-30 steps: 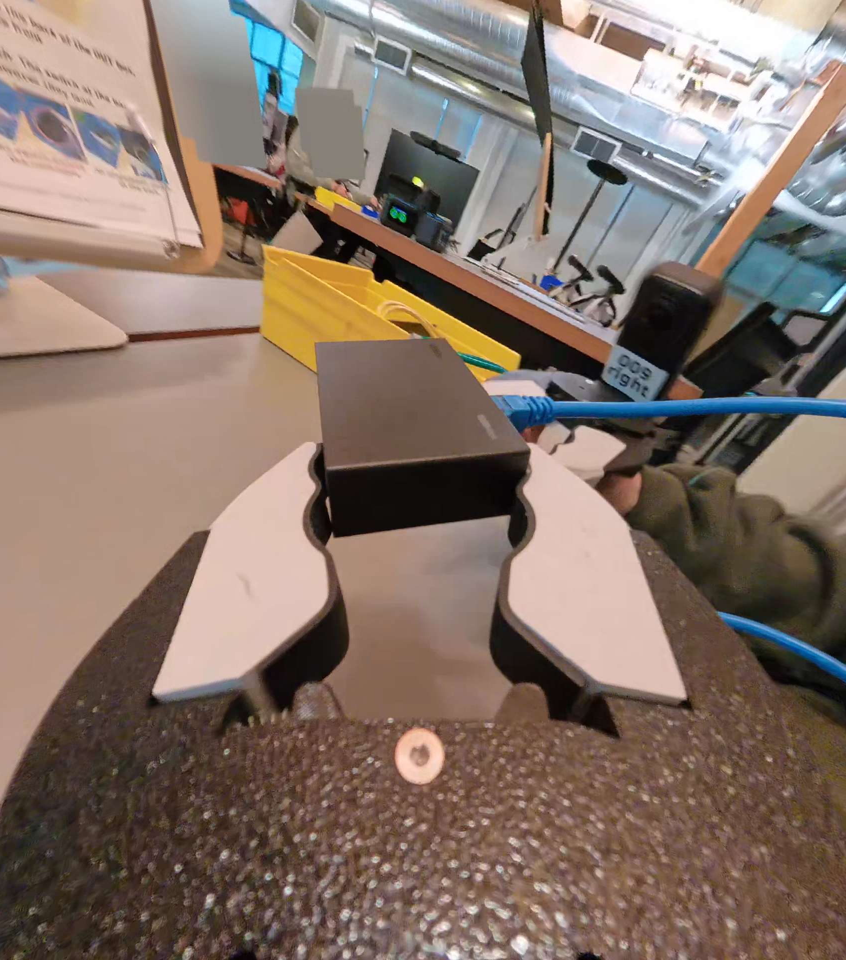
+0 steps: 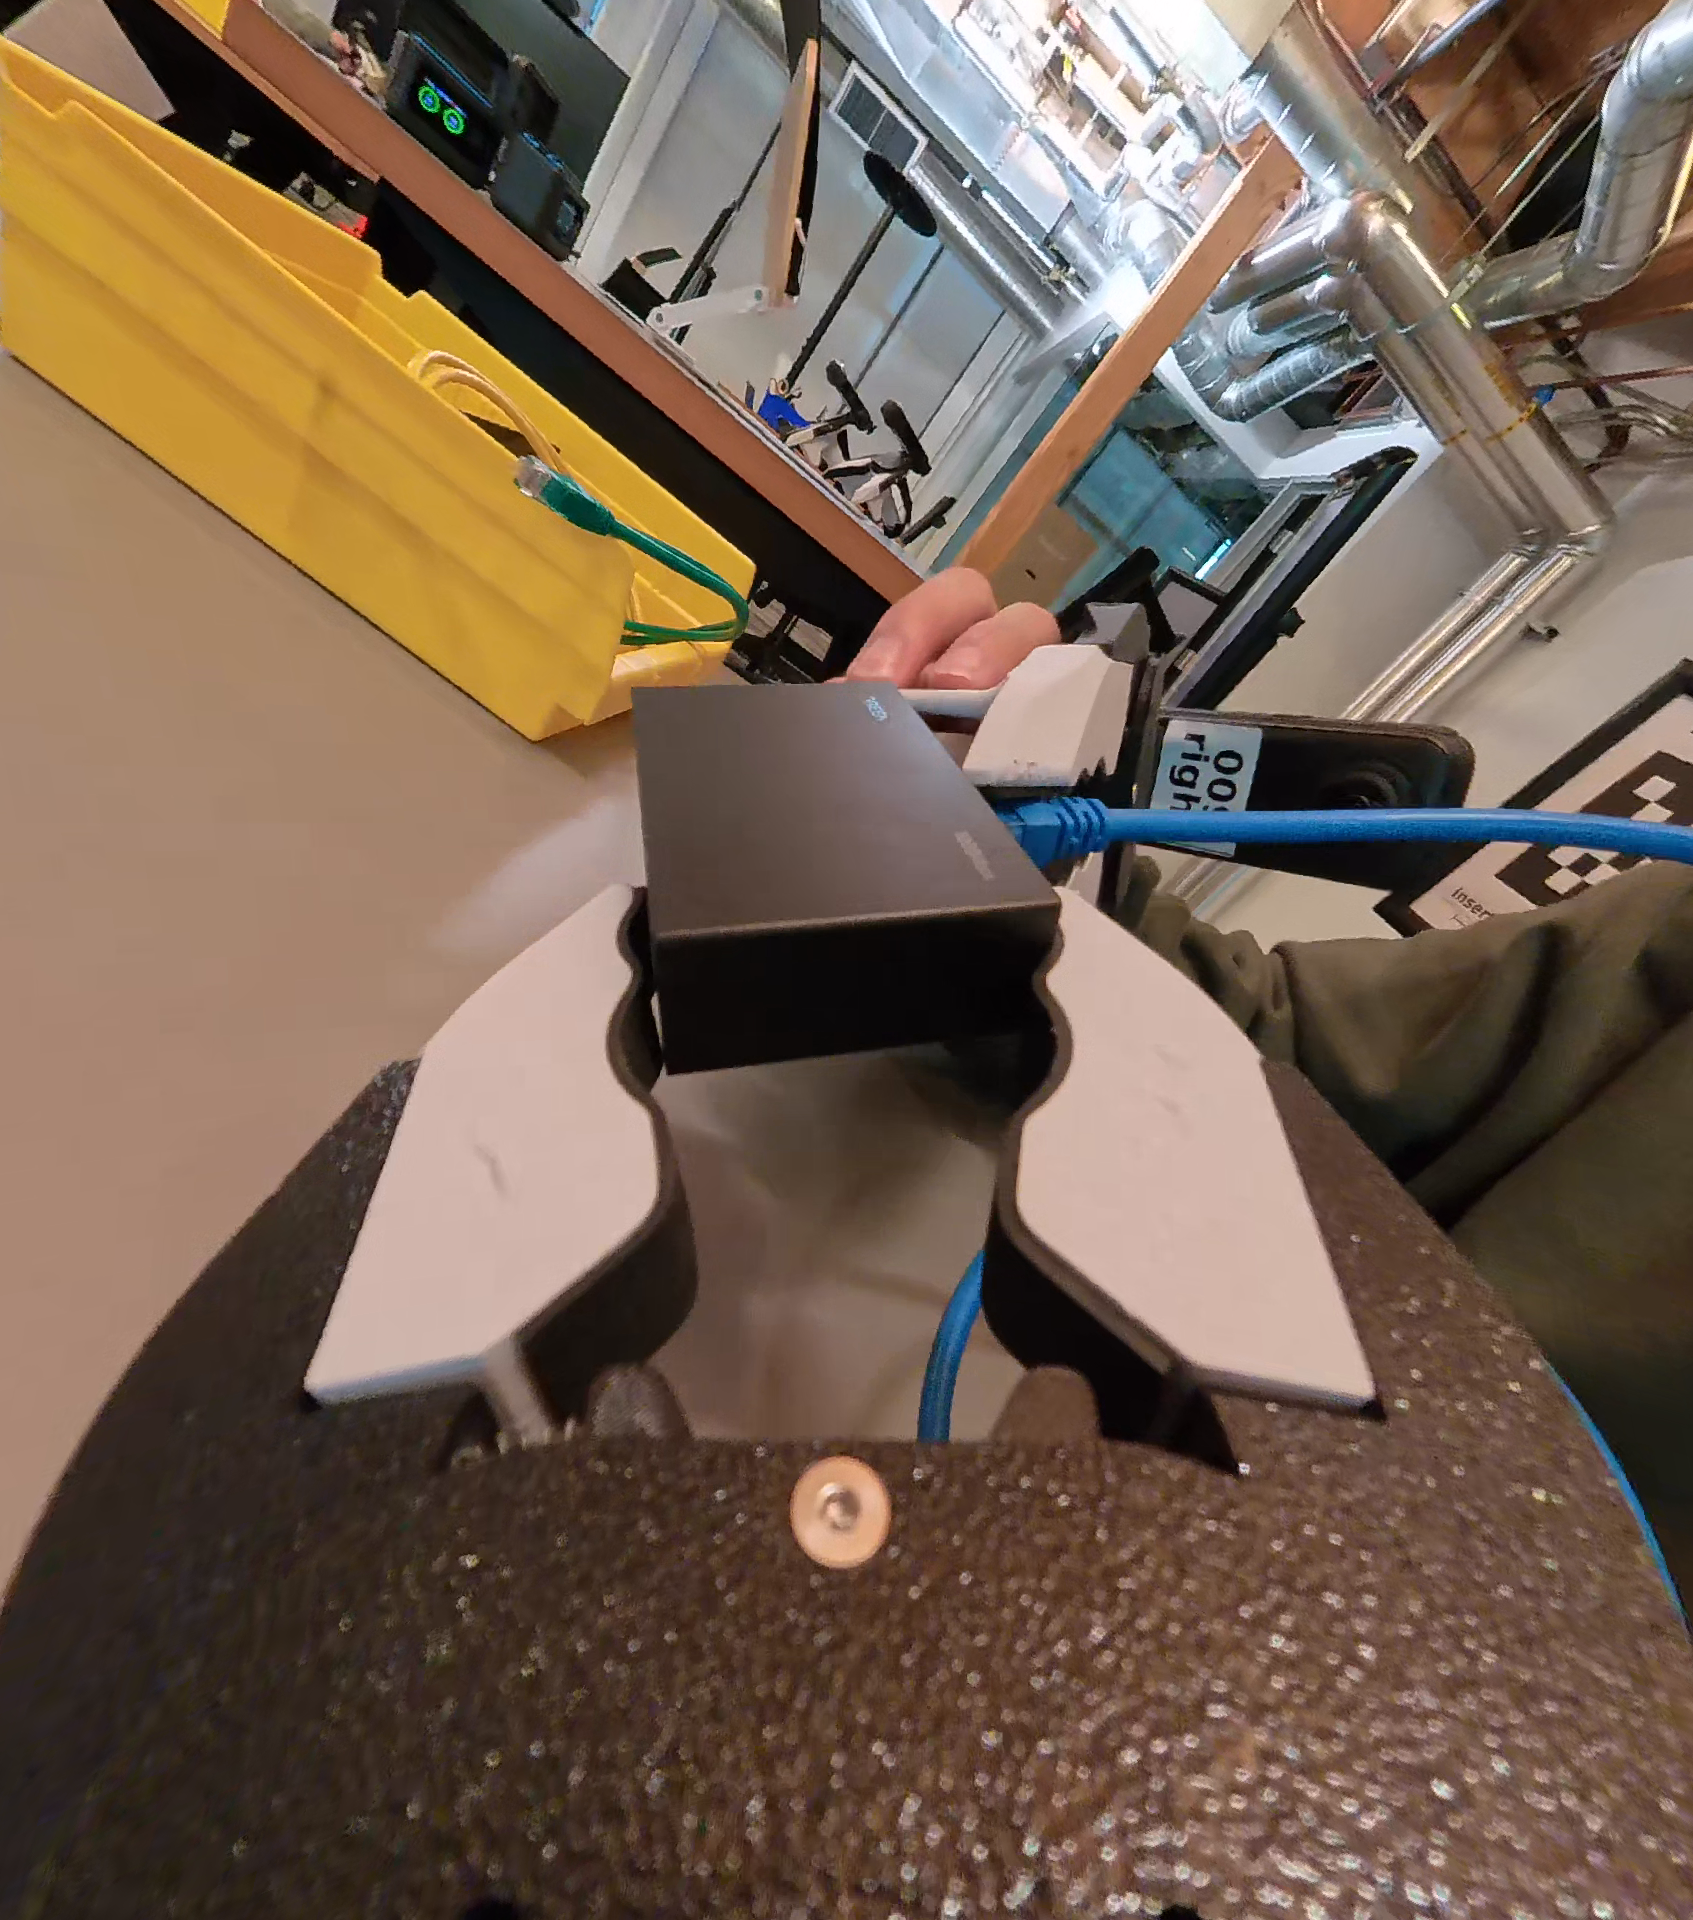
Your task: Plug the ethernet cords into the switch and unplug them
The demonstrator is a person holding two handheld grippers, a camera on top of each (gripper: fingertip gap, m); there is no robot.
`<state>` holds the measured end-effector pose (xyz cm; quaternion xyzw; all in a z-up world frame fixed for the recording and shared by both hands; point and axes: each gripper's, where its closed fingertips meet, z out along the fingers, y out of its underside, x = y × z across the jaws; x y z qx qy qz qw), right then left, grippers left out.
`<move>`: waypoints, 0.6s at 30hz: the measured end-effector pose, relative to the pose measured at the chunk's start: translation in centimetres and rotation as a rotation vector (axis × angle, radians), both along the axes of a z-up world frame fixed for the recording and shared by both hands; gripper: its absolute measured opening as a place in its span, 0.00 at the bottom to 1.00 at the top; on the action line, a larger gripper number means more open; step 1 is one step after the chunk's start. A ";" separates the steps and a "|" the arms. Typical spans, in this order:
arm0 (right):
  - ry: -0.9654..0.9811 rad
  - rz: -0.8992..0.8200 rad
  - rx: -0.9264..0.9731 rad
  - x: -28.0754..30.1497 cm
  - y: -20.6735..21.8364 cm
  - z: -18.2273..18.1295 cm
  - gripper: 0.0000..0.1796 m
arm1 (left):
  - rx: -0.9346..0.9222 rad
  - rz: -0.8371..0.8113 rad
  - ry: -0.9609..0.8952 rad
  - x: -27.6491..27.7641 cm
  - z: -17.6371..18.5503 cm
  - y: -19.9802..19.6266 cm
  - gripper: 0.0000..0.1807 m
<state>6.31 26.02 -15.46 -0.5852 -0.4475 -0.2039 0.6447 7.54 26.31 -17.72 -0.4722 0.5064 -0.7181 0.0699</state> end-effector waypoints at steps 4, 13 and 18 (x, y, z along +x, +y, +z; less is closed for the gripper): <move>0.056 0.017 -0.010 0.2 0.0 -0.3 0.09 | -0.019 0.002 0.051 0.1 -0.4 0.0 0.37; 0.085 -0.022 -0.092 1.7 -0.2 -0.7 0.09 | 0.032 0.089 0.056 1.0 -0.5 0.5 0.37; 0.490 -0.407 -0.160 10.3 -1.3 0.6 0.17 | 0.356 0.430 0.139 2.0 -2.3 4.9 0.37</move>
